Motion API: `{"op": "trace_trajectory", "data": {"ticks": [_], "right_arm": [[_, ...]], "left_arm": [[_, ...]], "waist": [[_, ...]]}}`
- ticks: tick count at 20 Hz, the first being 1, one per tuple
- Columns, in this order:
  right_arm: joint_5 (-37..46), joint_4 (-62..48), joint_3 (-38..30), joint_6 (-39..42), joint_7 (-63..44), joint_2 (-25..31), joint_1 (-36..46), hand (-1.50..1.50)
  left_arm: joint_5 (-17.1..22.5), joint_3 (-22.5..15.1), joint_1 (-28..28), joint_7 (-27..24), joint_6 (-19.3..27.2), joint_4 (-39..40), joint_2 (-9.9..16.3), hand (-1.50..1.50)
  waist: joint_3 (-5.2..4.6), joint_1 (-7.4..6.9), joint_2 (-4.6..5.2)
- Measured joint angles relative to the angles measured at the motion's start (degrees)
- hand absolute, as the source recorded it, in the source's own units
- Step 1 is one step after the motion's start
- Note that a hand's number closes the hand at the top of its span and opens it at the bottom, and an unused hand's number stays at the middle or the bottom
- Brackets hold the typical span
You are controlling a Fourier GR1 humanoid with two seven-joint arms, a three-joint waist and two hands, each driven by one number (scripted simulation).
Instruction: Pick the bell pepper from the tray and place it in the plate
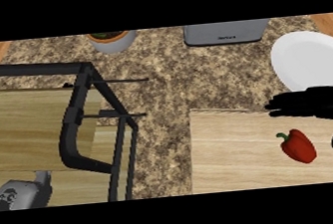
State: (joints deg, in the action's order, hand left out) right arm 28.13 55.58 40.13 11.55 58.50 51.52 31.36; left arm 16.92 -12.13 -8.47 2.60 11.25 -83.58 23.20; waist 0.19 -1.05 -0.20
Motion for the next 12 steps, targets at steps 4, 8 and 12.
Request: {"op": "trace_trajectory", "data": {"ticks": [4, 8, 12], "right_arm": [[2.6, -0.82, 1.11, -0.8, -0.57, -2.46, 0.16, -1.5], [4.73, -0.94, 0.99, -1.68, -0.92, -3.75, -0.44, -1.5], [7.0, -1.56, 0.62, -2.02, -1.63, -5.96, -0.2, -1.5]], "left_arm": [[-0.11, 0.51, 0.31, 0.04, -0.84, 0.08, -0.11, 0.0], [-0.84, 1.0, 0.64, 0.62, -0.85, -0.2, -0.42, 0.0], [-0.93, 1.63, 0.81, 1.02, -1.91, -0.38, -0.64, 0.0]], "waist": [[0.06, 0.27, -0.18], [0.07, 0.52, -0.28], [0.04, 0.6, -0.28]]}}
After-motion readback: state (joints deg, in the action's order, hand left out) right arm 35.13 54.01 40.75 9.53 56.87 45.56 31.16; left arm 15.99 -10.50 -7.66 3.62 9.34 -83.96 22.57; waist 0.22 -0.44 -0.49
